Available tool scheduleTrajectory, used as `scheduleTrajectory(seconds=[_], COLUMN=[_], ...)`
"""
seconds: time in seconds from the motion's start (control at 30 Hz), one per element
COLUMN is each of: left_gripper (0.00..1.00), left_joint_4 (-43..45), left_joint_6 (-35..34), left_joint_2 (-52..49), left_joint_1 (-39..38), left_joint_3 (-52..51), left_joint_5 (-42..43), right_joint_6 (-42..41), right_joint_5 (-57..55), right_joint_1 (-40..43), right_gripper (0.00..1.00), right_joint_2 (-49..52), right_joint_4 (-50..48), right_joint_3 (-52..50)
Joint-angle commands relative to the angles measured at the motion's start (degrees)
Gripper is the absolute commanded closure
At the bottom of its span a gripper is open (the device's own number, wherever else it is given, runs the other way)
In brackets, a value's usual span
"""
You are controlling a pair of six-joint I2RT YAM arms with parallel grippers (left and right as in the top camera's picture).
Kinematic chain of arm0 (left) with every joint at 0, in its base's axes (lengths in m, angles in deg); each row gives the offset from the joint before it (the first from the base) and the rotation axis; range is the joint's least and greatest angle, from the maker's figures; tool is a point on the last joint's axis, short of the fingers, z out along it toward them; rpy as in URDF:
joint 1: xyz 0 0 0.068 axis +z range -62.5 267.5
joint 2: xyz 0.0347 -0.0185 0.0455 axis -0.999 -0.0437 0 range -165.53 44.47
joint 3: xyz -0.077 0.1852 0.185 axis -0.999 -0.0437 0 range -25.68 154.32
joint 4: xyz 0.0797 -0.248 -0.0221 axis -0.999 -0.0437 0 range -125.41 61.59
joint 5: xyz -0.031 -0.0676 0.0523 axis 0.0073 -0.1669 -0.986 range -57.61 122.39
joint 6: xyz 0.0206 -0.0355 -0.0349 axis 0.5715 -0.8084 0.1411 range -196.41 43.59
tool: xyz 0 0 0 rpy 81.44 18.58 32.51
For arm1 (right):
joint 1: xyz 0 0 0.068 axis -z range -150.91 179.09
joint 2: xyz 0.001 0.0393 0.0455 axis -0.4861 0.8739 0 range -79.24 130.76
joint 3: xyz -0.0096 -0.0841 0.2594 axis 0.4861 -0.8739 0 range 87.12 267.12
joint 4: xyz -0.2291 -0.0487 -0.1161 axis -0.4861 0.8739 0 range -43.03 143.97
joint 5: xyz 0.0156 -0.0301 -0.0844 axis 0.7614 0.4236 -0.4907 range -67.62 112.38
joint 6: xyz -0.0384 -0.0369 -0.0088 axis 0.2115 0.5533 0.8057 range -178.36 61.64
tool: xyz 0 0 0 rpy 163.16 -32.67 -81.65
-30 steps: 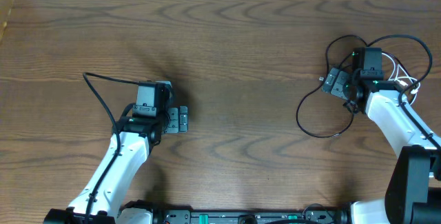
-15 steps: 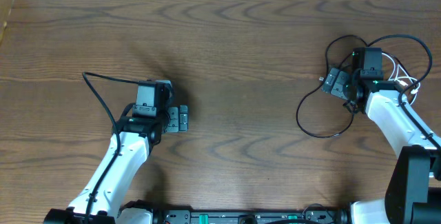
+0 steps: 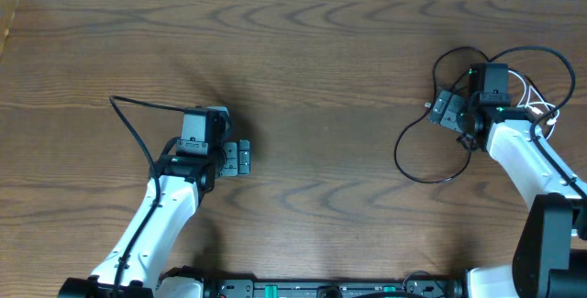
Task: Untangle cables
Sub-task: 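Lower the black cable onto the cable pile at the right edge, then open the right gripper, releasing the cable, and raise it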
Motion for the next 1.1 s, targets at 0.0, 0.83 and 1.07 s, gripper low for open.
scheduleTrajectory(seconds=[0.0, 0.83, 1.07], left_gripper=[0.02, 0.02, 0.02], left_joint_4=[0.07, 0.07, 0.07], left_joint_6=[0.11, 0.11, 0.11], left_joint_2=[0.00, 0.00, 0.00], left_joint_1=[-0.13, -0.11, -0.11], left_joint_3=[-0.09, -0.09, -0.09], left_joint_5=[-0.35, -0.35, -0.35], right_joint_6=[0.09, 0.09, 0.09], right_joint_5=[-0.02, -0.02, -0.02], right_joint_1=[0.13, 0.13, 0.13], right_gripper=[0.01, 0.01, 0.01], right_joint_2=[0.22, 0.24, -2.16], right_joint_4=[0.15, 0.24, 0.35], right_joint_3=[-0.07, -0.07, -0.07])
